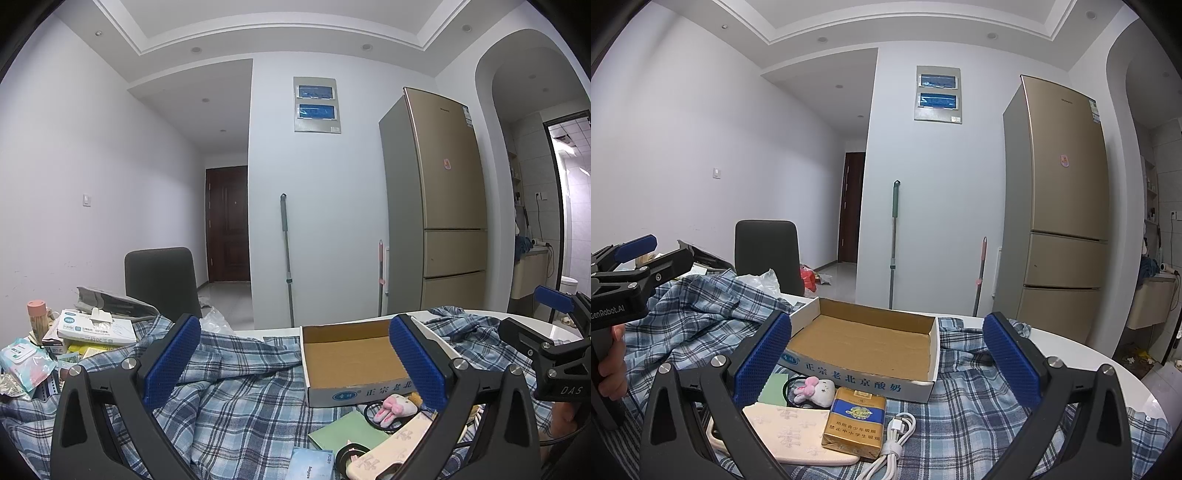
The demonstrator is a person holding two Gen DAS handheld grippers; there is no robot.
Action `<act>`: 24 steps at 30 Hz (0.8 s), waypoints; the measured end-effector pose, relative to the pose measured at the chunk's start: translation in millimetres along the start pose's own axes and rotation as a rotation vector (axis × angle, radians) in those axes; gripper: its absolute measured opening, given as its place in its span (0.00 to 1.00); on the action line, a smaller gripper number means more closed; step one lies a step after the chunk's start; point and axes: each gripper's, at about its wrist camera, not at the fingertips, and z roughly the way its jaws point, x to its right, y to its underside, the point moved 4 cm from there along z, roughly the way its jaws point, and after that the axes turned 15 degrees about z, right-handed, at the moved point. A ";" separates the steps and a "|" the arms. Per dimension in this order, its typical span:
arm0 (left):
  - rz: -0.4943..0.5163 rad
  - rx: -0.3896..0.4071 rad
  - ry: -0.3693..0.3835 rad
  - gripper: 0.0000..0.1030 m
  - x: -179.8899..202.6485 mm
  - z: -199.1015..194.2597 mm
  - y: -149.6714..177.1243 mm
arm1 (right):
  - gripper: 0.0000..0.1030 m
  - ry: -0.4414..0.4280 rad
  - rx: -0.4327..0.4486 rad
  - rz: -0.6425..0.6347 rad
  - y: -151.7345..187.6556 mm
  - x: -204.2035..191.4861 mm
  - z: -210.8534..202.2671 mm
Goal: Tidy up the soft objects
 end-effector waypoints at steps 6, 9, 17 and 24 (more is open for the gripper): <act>0.000 0.000 -0.001 1.00 0.0 0.0 -0.1 | 1.00 0.001 0.000 0.000 -0.2 -0.1 0.1; 0.000 0.001 -0.001 1.00 0.1 0.2 -0.4 | 1.00 0.000 0.001 0.000 -0.4 -0.1 0.0; 0.000 0.000 0.000 1.00 -0.1 0.3 -0.8 | 1.00 0.002 0.001 -0.001 -0.4 0.1 0.1; -0.001 -0.005 0.002 1.00 1.3 2.5 0.4 | 1.00 0.006 -0.005 0.004 -0.3 1.4 1.4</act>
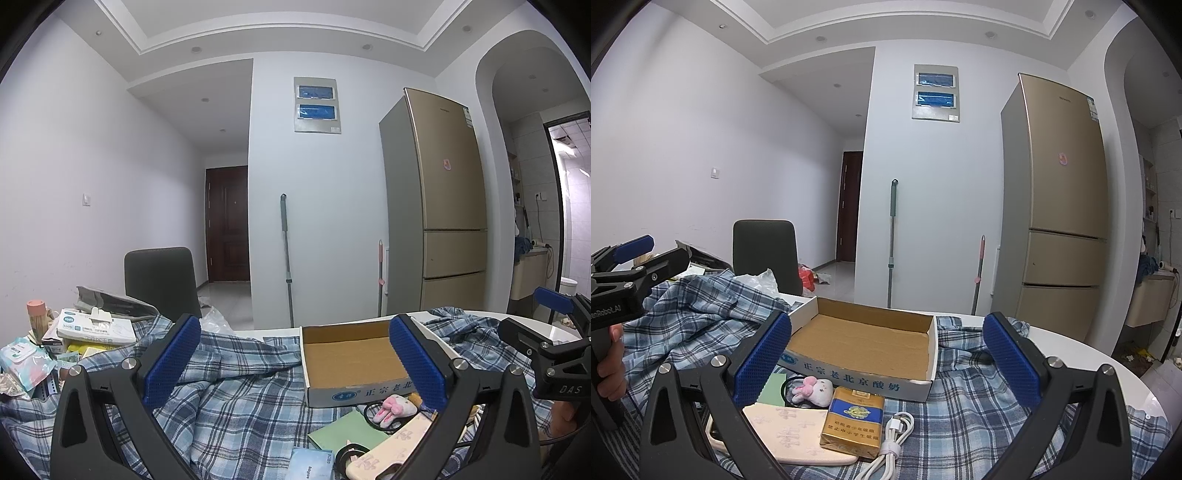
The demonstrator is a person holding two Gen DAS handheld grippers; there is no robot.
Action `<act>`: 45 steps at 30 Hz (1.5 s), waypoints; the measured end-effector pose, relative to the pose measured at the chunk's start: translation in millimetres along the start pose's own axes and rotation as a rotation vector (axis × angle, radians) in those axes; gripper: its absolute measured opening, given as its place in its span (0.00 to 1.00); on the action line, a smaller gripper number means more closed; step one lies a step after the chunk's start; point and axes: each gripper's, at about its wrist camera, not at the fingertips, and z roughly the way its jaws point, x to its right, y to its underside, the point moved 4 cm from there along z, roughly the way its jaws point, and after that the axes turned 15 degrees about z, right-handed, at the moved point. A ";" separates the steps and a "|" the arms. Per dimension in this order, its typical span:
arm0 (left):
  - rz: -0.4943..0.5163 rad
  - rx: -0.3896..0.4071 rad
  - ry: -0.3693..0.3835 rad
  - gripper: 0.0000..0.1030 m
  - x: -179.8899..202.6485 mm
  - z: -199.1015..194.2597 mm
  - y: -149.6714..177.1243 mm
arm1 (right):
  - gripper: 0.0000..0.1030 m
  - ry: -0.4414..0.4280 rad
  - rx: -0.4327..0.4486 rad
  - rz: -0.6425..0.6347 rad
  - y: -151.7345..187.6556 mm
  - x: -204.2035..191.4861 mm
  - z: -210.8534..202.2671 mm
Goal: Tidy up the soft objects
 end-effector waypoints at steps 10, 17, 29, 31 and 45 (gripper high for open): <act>0.006 0.018 -0.004 1.00 -2.0 -2.6 -7.2 | 1.00 0.014 -0.030 0.023 -10.6 4.1 4.5; -0.013 0.019 0.018 1.00 -10.9 -33.2 -42.9 | 1.00 -0.036 -0.084 0.112 -59.6 3.9 -34.5; -0.062 -0.125 0.077 1.00 -21.6 -103.9 -55.8 | 1.00 -0.077 -0.202 0.118 -49.6 -28.6 -136.9; -0.079 -0.163 0.110 1.00 -19.5 -107.5 -49.3 | 1.00 -0.048 -0.250 0.130 -34.5 -23.3 -134.4; -0.036 -0.391 0.216 1.00 21.5 -70.7 28.4 | 0.89 0.129 -0.647 0.082 66.5 15.4 -53.2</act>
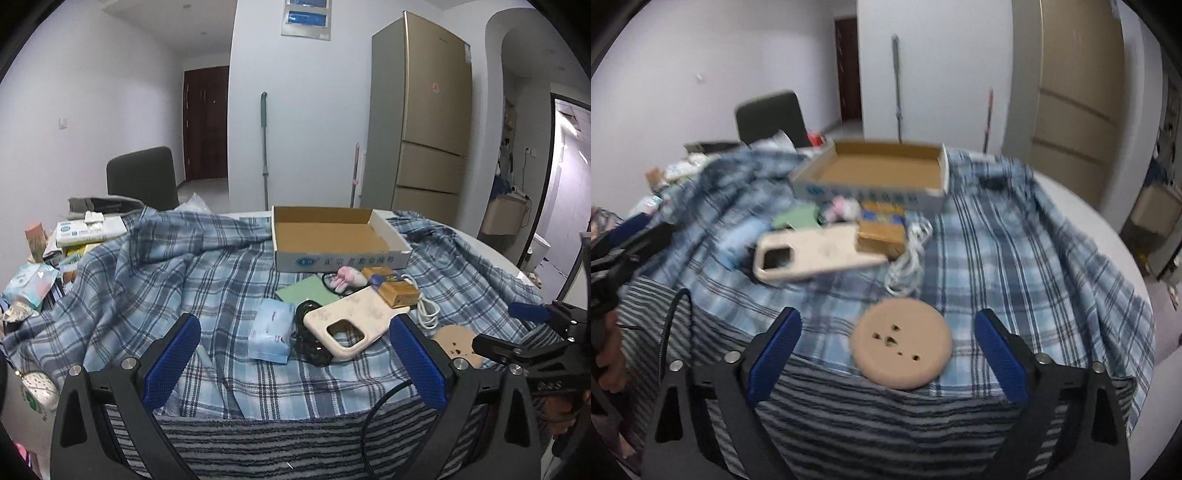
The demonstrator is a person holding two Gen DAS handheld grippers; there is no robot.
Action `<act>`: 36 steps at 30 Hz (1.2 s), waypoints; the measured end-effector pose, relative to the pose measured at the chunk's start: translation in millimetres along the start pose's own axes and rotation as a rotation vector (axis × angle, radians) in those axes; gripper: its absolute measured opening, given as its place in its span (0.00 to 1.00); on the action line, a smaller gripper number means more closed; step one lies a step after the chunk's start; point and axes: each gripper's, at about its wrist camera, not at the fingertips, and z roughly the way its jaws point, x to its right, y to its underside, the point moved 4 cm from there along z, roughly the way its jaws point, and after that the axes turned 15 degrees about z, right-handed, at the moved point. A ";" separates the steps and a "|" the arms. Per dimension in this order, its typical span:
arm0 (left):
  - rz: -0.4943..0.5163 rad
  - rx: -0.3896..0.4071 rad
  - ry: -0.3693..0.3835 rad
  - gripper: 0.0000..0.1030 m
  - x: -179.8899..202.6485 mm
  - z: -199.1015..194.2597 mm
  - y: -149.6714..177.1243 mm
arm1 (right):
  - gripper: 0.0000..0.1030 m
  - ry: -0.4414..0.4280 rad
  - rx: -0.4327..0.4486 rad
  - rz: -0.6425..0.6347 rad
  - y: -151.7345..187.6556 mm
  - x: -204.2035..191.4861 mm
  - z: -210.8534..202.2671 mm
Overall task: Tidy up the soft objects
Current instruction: 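Lower the right tool and grasp the round wooden coaster, then grasp the cream phone case with the left tool while the right tool holds the coaster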
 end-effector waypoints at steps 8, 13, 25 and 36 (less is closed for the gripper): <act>-0.004 -0.079 0.004 1.00 -1.9 26.8 16.4 | 0.81 0.029 -0.149 -0.002 9.1 12.1 39.9; -0.023 -0.099 0.003 1.00 -5.6 33.2 20.0 | 0.81 0.056 -0.217 -0.009 8.3 12.8 53.4; -0.030 -0.114 -0.005 1.00 -7.9 34.1 21.8 | 0.81 0.064 -0.299 -0.036 9.8 11.8 72.5; -0.002 -0.132 0.035 1.00 -6.3 28.5 16.0 | 0.78 0.005 -0.162 -0.022 -3.6 15.6 44.9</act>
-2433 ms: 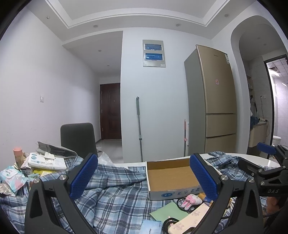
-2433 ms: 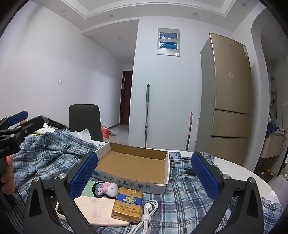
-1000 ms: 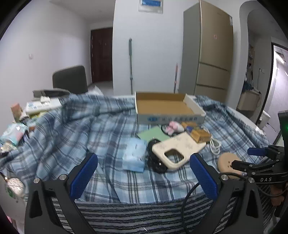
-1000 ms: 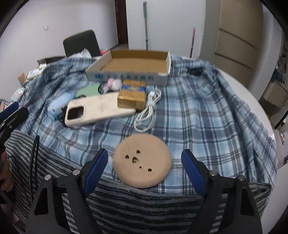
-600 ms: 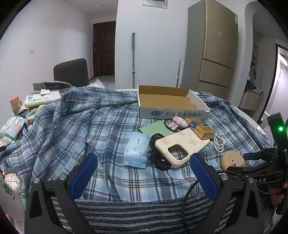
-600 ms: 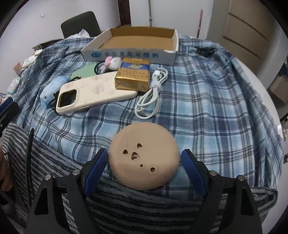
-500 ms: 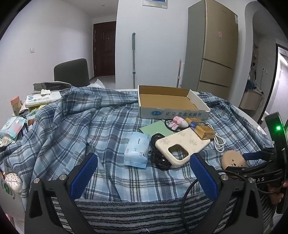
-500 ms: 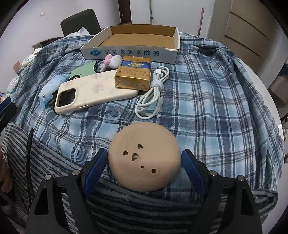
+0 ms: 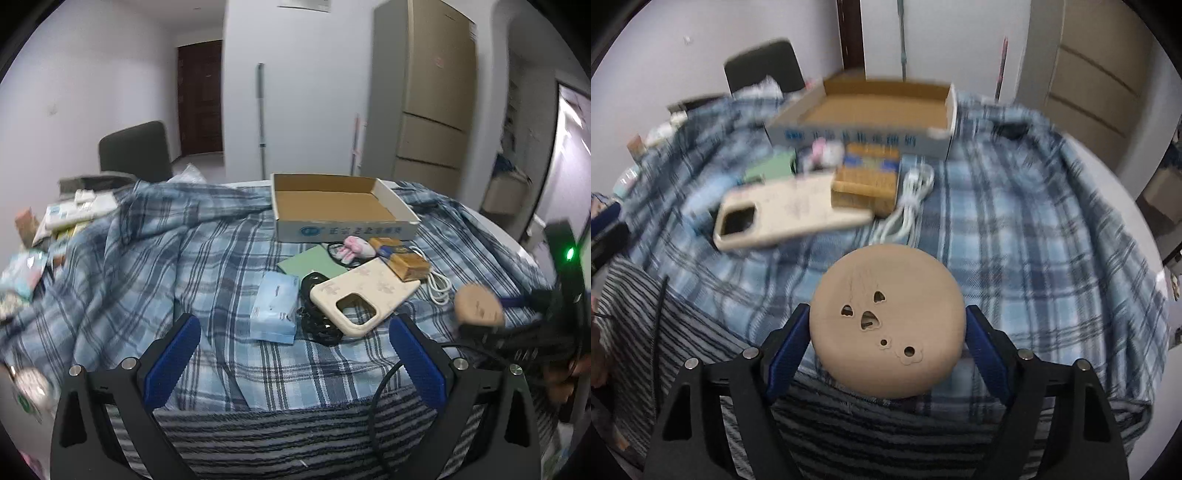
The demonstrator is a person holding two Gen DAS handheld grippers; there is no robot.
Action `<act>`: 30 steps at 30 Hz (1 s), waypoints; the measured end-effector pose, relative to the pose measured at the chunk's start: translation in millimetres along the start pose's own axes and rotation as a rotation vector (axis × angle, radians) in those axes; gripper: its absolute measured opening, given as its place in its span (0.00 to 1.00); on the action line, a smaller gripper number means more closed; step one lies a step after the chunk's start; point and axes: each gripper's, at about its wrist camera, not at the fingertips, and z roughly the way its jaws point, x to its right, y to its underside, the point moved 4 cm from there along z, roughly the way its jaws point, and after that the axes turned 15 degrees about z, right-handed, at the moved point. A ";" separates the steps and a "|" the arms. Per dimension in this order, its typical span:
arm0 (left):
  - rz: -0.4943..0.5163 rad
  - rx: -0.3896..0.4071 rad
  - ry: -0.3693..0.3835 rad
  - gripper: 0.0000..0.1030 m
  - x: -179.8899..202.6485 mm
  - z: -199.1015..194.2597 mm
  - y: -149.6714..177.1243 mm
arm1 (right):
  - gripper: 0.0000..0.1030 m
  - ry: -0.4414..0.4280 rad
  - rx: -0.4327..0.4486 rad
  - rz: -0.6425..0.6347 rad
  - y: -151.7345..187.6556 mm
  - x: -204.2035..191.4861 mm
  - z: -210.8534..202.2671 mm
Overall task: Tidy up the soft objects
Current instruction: 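Grasp the cream phone case with the left tool while the right tool holds the coaster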
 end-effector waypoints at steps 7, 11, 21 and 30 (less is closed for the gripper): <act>0.148 -0.036 0.105 1.00 -1.7 -3.0 -35.0 | 0.79 -0.022 0.243 -0.035 -35.0 -3.5 -50.3; 0.342 -0.040 0.178 0.97 22.9 9.3 -54.0 | 0.79 -0.057 0.271 -0.031 -48.2 -2.6 -53.3; 0.506 -0.161 0.416 0.78 76.6 82.2 -72.9 | 0.79 -0.096 0.246 0.009 -51.9 18.5 -31.3; 0.613 -0.278 0.514 0.76 95.4 132.9 -70.0 | 0.79 -0.149 0.210 0.044 -49.0 28.6 -11.9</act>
